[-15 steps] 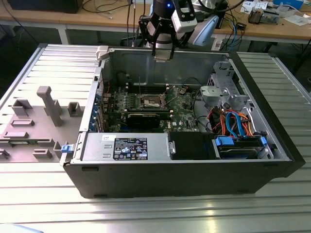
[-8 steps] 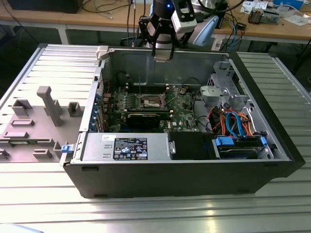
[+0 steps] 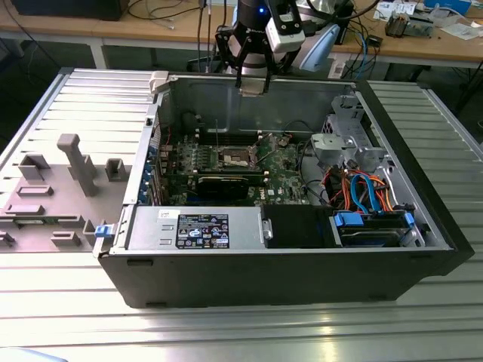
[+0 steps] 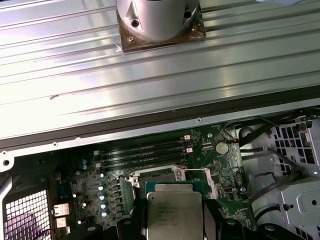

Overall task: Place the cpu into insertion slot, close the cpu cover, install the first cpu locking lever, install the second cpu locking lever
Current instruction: 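Place the cpu into insertion slot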

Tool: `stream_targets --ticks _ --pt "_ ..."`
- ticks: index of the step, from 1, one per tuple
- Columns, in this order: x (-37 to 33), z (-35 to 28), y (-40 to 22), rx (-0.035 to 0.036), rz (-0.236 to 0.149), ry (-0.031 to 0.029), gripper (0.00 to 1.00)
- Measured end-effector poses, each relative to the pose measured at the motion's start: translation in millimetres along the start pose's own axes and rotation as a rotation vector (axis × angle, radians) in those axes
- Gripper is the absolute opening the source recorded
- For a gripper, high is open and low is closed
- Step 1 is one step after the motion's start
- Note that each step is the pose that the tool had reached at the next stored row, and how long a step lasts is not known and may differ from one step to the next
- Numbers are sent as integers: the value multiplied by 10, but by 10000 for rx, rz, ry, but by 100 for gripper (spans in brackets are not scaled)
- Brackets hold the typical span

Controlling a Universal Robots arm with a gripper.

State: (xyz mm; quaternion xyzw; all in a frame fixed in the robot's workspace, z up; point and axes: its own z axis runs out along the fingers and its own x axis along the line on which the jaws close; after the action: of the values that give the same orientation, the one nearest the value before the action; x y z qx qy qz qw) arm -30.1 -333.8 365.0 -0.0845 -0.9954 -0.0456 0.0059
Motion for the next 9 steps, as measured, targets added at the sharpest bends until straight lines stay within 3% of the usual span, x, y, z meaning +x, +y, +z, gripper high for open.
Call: stream_targets --ticks 9 --pt "2 18 11 -4 72 -7 54"
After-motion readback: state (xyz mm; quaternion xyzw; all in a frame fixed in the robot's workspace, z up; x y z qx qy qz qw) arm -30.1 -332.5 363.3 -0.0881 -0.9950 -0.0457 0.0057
